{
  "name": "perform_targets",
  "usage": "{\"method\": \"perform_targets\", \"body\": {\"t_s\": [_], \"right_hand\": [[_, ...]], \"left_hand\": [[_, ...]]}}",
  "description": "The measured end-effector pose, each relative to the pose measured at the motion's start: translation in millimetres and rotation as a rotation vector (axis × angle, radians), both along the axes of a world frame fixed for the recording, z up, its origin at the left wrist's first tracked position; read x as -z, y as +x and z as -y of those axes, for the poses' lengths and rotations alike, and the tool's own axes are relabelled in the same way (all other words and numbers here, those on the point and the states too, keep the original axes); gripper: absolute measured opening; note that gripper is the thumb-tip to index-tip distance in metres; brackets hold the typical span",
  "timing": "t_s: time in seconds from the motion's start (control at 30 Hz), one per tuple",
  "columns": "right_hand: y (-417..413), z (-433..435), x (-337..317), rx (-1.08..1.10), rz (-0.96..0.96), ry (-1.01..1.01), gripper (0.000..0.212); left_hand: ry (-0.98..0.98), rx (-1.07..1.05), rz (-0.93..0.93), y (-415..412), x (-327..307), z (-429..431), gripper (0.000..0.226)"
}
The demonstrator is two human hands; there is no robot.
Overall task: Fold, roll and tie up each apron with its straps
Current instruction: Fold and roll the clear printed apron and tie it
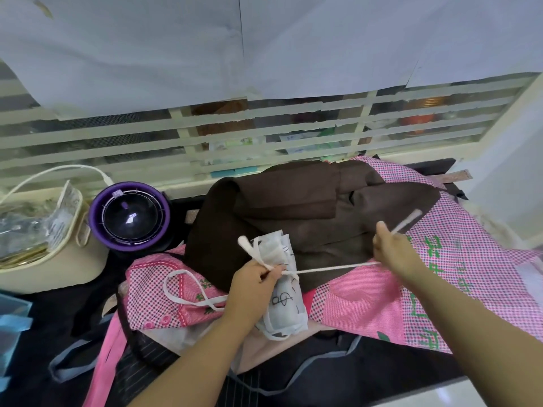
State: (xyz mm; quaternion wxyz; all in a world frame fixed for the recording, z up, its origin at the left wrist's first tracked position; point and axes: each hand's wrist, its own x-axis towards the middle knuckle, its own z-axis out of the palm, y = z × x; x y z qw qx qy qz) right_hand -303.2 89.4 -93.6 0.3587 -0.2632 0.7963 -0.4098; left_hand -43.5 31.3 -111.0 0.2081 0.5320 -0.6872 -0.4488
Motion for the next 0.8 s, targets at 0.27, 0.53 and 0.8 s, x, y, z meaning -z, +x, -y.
{"method": "perform_targets", "body": {"t_s": [0.27,0.53,0.8], "right_hand": [[5.9,0.7,-1.7,-0.118,-0.364,0.146,0.052],[30.9,17.2,-8.2,0.234,-0.081,-0.142,0.034],[112.3,12.3,14.3,0.100,0.664,0.071,0.026]], "left_hand": [[0.005,0.061,0.230,-0.2,-3.1,11.7,0.024],[0.114,0.077,0.129,-4.9,-9.0,19.4,0.021],[0.133,0.090,-0.057,-12.3,-18.1,12.2,0.012]]}}
